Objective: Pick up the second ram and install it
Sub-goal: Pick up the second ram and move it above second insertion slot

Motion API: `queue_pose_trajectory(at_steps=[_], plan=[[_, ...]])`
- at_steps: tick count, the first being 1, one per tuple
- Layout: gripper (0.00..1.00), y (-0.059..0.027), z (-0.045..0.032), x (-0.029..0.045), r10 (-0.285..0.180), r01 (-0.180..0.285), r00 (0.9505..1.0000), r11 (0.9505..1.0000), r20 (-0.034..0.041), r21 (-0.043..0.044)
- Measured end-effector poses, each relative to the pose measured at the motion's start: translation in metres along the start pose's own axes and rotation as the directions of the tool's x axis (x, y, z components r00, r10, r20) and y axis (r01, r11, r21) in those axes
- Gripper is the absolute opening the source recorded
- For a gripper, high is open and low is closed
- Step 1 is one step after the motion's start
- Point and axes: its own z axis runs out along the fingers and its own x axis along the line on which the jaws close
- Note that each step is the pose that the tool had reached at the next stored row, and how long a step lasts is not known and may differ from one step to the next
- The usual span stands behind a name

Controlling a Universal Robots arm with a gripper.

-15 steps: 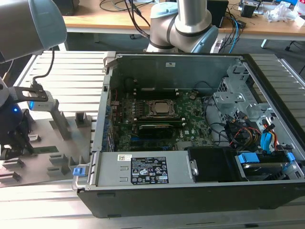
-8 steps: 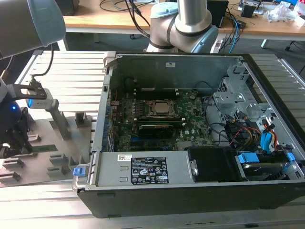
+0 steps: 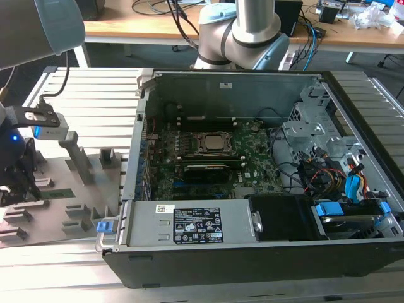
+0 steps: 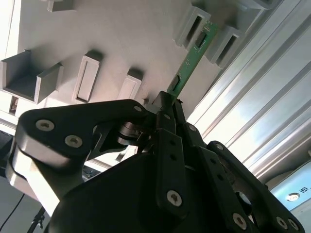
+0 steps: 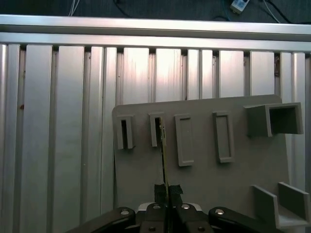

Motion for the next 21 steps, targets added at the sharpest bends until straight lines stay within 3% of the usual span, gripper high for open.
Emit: queue_pose_trajectory(at_steps=[3,21], plan=[[0.14,0.0003,-0.0064,-0.0001,0.000,0.000,1.0000,1.0000,0.0000,0.0001],[0.14,0.0011,-0.0246,-0.0004,0.000,0.000,1.0000,1.0000,-0.0001,-0.0001]])
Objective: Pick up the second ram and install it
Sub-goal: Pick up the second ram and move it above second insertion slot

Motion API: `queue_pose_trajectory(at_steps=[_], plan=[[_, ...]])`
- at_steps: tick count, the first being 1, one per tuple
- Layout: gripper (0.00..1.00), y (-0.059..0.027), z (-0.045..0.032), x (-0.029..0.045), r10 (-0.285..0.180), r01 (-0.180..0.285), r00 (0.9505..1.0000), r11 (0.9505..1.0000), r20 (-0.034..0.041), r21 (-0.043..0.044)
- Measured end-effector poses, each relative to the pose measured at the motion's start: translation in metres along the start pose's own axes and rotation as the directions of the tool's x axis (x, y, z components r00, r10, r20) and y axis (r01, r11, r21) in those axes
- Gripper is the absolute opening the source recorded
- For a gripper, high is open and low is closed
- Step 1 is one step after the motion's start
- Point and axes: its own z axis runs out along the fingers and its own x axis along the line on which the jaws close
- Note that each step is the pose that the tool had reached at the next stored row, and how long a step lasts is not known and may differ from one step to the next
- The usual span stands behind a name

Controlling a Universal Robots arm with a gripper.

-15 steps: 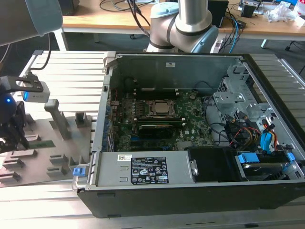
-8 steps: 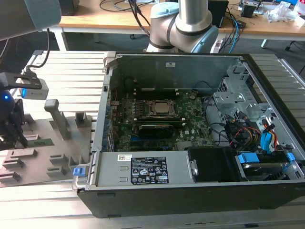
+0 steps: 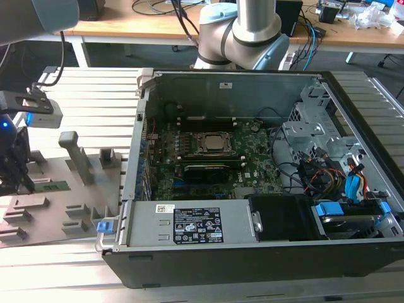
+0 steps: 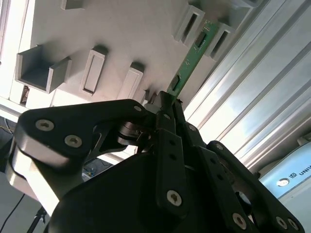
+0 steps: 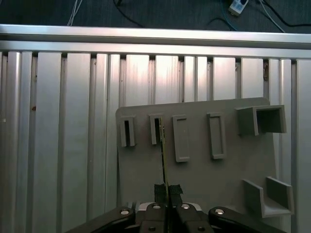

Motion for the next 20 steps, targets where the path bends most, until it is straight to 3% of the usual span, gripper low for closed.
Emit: queue_pose_trajectory(at_steps=[7,20], plan=[[0.14,0.0003,-0.0072,-0.0001,0.000,0.000,1.0000,1.0000,0.0001,0.0002],[0.14,0.0012,-0.0278,-0.0004,0.000,0.000,1.0000,1.0000,0.0001,0.0001]])
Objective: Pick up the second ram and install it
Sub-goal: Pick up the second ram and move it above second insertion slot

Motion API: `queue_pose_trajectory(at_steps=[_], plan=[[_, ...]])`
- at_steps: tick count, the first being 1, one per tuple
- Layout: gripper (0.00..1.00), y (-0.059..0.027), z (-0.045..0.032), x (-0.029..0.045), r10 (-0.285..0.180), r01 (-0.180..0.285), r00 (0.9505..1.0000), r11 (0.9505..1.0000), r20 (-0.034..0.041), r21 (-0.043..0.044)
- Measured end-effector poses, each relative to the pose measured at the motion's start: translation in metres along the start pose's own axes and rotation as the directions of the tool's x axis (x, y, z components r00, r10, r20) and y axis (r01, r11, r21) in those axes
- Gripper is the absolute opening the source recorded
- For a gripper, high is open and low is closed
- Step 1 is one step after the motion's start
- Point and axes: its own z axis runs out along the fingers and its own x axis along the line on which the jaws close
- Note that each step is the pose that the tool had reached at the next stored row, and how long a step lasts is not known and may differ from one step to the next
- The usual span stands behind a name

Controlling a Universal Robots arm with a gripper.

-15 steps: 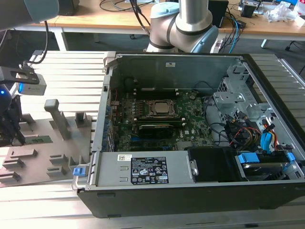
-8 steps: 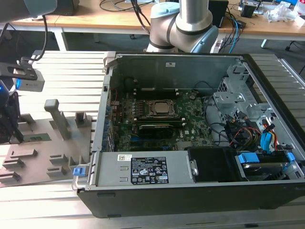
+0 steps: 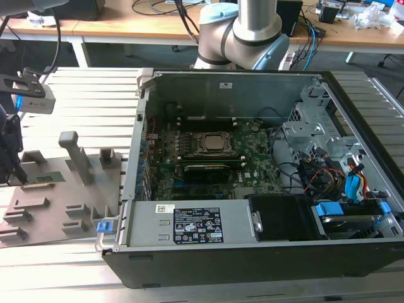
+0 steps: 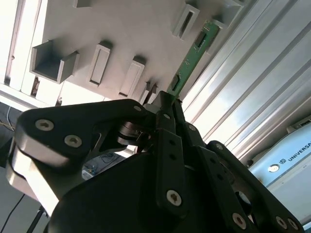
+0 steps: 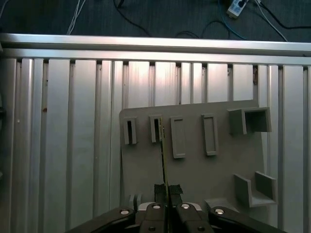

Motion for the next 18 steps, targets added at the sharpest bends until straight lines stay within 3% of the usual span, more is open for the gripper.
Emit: queue_pose_trajectory(at_steps=[7,18], plan=[[0.14,0.0004,-0.0092,-0.0001,0.000,0.000,1.0000,1.0000,-0.0001,-0.0001],[0.14,0.0013,-0.0304,-0.0004,0.000,0.000,1.0000,1.0000,-0.0001,0.0000]])
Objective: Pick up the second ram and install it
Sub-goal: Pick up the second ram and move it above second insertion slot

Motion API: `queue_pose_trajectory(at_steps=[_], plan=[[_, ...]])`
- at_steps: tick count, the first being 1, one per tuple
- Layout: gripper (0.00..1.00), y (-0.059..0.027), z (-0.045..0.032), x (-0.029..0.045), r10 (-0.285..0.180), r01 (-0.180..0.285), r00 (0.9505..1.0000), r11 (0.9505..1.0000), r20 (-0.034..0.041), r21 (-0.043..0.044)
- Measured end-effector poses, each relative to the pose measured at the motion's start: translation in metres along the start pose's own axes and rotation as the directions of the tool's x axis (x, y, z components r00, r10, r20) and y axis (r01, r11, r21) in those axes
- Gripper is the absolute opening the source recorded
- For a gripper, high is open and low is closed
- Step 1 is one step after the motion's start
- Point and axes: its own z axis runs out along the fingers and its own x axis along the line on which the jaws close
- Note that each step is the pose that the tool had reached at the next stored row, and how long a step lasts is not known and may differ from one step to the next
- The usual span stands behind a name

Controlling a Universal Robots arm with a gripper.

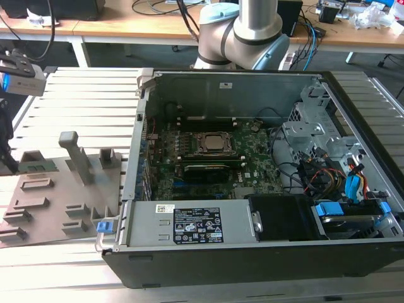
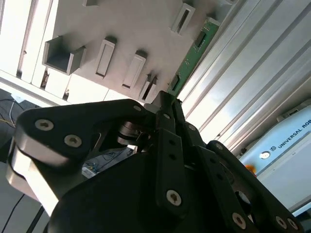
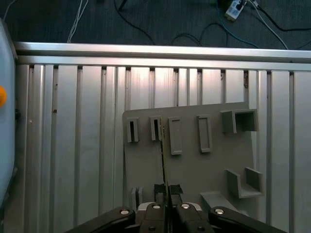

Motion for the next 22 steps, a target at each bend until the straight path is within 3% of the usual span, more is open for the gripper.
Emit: queue_pose_trajectory(at_steps=[6,13,22], plan=[[0.14,0.0003,-0.0072,-0.0001,0.000,0.000,1.0000,1.0000,0.0000,0.0000],[0.14,0.0009,-0.0212,-0.0003,0.000,0.000,1.0000,1.0000,0.0001,-0.0001],[0.14,0.0011,-0.0300,-0.0004,0.000,0.000,1.0000,1.0000,0.0000,-0.0010]])
